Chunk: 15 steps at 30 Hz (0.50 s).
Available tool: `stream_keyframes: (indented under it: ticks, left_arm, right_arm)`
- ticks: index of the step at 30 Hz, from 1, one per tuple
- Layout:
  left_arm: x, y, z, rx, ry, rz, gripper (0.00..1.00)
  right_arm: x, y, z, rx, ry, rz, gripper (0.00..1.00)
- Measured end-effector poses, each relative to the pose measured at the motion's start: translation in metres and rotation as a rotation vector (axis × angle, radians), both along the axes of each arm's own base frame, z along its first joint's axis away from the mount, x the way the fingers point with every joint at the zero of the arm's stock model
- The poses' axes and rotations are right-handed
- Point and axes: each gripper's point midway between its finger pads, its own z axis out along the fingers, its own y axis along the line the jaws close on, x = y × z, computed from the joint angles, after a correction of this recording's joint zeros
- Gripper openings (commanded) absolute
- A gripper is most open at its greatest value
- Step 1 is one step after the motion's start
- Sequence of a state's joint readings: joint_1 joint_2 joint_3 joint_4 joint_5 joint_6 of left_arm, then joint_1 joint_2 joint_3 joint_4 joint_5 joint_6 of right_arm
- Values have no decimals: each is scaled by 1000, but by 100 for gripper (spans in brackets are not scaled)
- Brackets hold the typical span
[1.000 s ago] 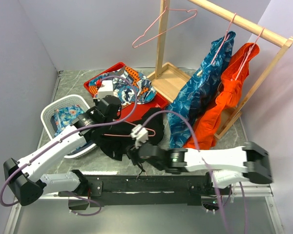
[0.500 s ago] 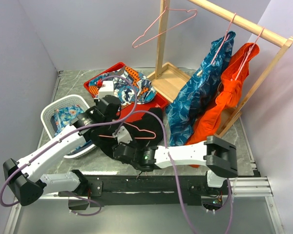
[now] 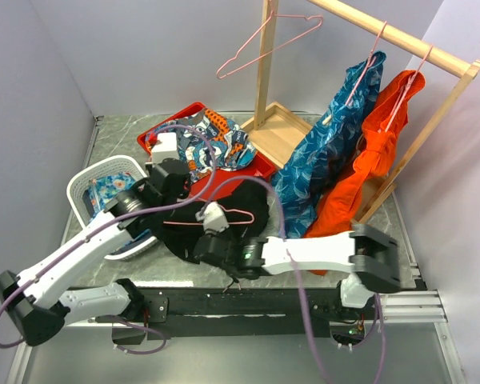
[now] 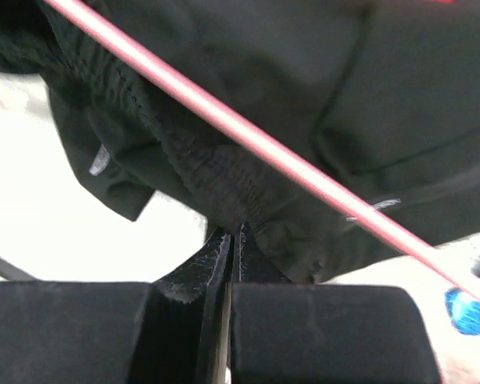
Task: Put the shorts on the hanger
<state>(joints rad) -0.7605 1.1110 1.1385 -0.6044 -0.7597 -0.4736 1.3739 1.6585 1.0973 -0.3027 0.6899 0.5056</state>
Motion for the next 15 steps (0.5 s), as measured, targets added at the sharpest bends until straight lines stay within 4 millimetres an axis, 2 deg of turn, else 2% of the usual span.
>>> stream_keyframes:
  ticks: [5,8,10,15]
  left_arm:
    - [-8,17,16,-35,-78,44,1]
    - [-11,24,31,-73,-136,59,1]
    - [-13,29,43,-100,-180,69,1]
    - [-19,44,58,-132,-275,102,1]
  right_arm:
    - [8,-18,57,145,-25,-40,0]
    - [12,-27,84,220,-33,-59,0]
    - [14,-33,95,250,-30,-67,0]
    - [20,-51,105,277,-4,-85,0]
